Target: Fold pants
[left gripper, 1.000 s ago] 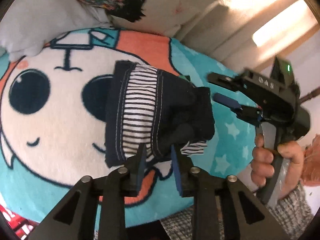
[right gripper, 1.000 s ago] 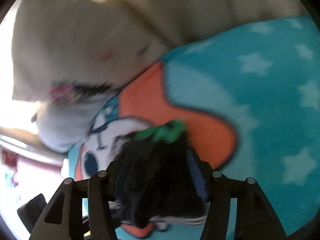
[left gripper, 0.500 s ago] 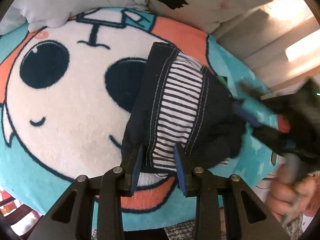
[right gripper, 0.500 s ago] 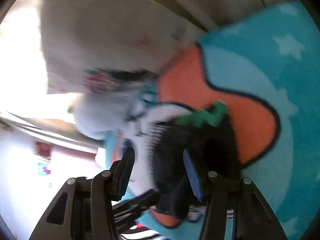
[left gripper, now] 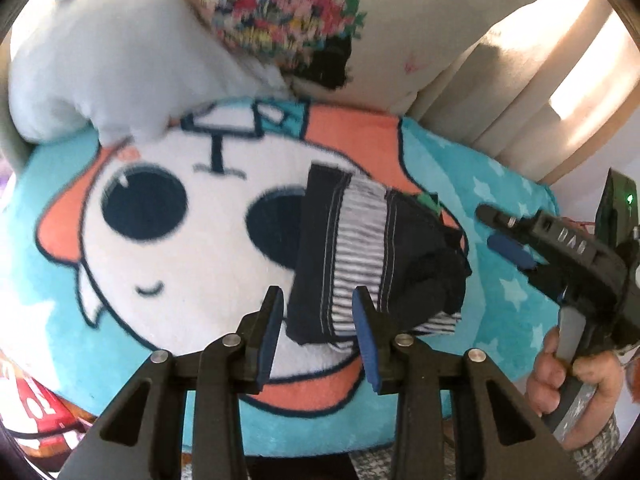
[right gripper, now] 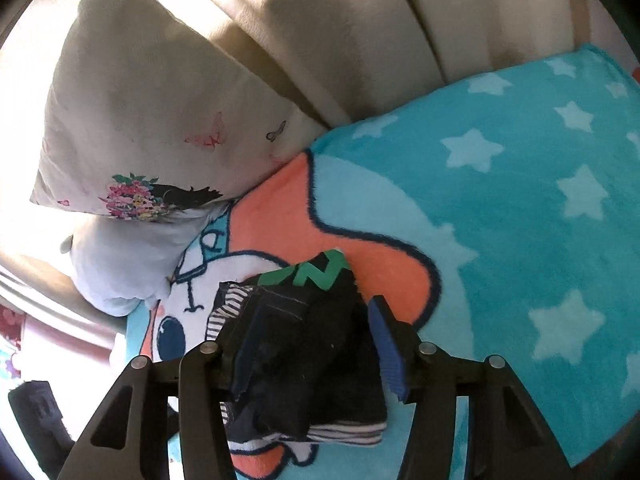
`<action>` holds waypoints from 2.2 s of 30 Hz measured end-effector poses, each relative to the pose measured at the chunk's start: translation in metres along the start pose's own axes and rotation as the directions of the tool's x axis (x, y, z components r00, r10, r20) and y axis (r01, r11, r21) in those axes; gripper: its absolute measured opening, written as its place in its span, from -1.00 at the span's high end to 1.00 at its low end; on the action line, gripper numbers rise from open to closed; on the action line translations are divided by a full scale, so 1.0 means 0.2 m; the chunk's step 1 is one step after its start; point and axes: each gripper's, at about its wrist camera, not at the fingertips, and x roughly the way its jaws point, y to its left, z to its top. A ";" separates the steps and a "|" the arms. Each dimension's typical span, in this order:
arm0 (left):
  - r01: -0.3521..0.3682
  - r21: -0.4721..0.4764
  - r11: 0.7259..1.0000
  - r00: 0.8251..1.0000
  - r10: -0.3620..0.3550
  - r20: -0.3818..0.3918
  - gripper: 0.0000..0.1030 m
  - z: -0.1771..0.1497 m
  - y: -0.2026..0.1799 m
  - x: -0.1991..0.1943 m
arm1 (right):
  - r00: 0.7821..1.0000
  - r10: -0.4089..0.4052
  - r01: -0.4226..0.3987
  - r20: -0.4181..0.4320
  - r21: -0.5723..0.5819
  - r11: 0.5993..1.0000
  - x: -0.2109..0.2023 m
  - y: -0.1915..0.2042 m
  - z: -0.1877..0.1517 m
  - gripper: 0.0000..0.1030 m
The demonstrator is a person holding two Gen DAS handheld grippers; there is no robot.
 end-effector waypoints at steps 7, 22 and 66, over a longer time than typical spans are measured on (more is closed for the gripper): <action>-0.086 0.092 0.992 0.993 0.078 0.093 0.21 0.03 -0.02 -0.07 | 0.997 -0.076 0.074 -0.018 -0.093 0.993 -0.04 0.09 -0.13 -0.11; -0.103 0.106 0.989 0.994 0.100 0.034 0.21 0.01 0.19 -0.04 | 0.986 -0.157 0.149 -0.052 -0.136 0.979 0.05 0.23 -0.36 -0.14; 0.166 -0.193 0.967 0.979 -0.186 -0.087 -0.02 0.17 0.18 0.39 | 0.987 0.126 -0.127 -0.102 -0.008 0.992 0.08 -0.26 -0.03 -0.40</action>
